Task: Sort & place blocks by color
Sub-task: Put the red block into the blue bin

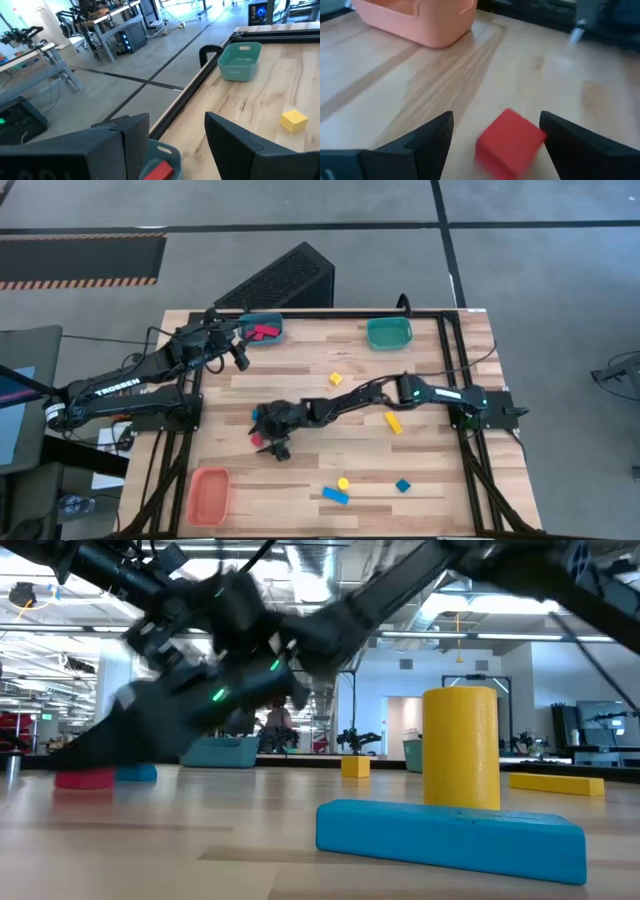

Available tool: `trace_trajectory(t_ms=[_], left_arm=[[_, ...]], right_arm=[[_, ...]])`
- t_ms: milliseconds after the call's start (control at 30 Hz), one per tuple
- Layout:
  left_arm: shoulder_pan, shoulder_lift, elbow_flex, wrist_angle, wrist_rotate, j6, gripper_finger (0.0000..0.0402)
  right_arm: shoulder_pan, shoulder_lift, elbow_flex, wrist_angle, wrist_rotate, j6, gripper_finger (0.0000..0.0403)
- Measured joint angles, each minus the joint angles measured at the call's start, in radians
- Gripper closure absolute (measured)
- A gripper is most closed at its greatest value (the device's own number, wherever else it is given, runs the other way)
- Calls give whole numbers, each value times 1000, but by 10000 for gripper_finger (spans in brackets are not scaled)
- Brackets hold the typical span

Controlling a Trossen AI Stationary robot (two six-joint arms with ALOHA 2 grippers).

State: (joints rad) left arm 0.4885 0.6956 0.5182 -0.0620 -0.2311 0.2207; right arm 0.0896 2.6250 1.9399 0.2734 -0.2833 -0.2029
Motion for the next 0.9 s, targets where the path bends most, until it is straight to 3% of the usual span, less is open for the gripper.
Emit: trace_trajectory(t_ms=[167, 300, 600, 767, 900], left_arm=[[0, 0, 1, -50, -21, -3, 219], [0, 0, 1, -69, -48, 4, 219], [0, 0, 1, -65, -72, 32, 219], [0, 0, 1, -63, -72, 21, 219], [0, 0, 1, -60, -69, -39, 219]], right_arm=[[11, 59, 166, -129, 4, 43, 86], [-8, 62, 202, -277, 2, 45, 97], [-29, 37, 206, -458, -7, 66, 177], [-26, 4, 203, -536, -3, 59, 277], [-31, -73, 151, -696, -7, 14, 281]])
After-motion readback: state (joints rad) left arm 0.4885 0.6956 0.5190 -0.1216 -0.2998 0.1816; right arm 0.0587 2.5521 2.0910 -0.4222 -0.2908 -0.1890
